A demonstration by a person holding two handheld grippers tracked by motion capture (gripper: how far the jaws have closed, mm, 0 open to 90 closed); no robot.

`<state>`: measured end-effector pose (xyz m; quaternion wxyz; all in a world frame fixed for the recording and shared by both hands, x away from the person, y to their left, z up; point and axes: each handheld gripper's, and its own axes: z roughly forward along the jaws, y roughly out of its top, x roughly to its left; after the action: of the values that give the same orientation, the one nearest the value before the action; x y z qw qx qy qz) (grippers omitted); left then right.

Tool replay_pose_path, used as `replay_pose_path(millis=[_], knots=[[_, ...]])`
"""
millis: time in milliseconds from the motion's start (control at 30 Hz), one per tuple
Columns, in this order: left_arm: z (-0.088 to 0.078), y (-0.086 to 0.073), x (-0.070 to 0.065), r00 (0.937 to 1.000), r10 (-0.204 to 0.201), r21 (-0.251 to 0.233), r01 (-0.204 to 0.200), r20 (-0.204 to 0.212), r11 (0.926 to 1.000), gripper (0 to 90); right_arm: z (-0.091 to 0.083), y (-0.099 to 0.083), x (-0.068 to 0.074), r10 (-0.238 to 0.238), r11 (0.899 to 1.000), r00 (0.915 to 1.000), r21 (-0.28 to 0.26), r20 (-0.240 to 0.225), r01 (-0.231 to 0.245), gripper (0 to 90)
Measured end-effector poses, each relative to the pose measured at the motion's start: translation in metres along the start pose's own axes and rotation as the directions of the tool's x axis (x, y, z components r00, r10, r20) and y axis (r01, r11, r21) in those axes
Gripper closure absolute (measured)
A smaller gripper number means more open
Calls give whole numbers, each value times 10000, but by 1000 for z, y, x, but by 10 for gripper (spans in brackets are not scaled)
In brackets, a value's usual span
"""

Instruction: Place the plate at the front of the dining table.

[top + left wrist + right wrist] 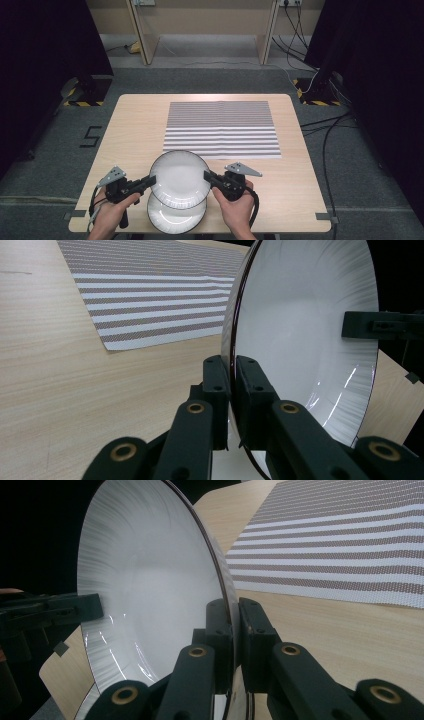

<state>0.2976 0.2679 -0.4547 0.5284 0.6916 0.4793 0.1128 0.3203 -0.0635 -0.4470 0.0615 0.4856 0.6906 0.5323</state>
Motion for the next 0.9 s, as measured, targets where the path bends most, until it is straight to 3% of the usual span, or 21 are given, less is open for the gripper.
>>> replay_pose_path(millis=[900], knots=[[16, 17, -3, 9994, 327, -97, -327, 57, 9994, 832, -5, 15, -7, -203, 9985, 9993, -509, 314, 219, 845]])
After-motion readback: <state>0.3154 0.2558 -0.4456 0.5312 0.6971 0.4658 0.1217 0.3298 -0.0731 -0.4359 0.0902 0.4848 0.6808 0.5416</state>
